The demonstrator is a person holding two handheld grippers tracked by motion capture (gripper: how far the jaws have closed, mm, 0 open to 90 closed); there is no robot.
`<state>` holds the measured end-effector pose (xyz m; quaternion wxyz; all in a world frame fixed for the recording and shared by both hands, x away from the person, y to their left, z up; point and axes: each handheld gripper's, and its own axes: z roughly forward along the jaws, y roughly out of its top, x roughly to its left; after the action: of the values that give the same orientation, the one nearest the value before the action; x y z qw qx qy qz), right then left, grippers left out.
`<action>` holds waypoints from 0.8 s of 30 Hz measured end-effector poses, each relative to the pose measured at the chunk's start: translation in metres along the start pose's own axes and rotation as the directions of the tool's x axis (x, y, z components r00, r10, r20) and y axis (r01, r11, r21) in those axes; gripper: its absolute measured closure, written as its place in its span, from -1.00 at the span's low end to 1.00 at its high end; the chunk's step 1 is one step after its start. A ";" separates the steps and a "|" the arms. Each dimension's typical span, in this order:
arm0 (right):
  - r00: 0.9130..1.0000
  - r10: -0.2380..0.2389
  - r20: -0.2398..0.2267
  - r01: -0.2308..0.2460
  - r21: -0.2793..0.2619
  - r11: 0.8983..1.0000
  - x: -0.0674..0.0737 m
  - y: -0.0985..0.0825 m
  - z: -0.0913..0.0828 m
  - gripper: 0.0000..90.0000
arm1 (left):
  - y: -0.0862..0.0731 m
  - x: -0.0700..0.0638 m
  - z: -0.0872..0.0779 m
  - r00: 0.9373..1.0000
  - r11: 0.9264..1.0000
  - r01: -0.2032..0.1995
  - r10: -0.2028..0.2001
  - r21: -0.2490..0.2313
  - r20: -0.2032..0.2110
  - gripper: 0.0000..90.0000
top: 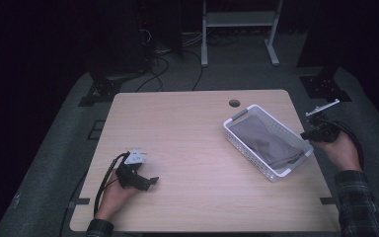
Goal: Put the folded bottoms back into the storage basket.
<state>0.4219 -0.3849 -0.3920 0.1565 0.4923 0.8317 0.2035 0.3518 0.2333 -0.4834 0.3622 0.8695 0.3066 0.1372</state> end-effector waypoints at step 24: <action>0.982 -0.089 -0.164 0.081 -0.053 0.995 0.053 -0.006 0.006 0.99 | 0.000 0.000 0.000 1.000 1.000 -0.001 0.001 0.003 0.001 -1.00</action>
<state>0.3952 -0.3395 -0.4035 0.1064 0.4340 0.8572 0.2560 0.3518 0.2335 -0.4832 0.3610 0.8702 0.3063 0.1365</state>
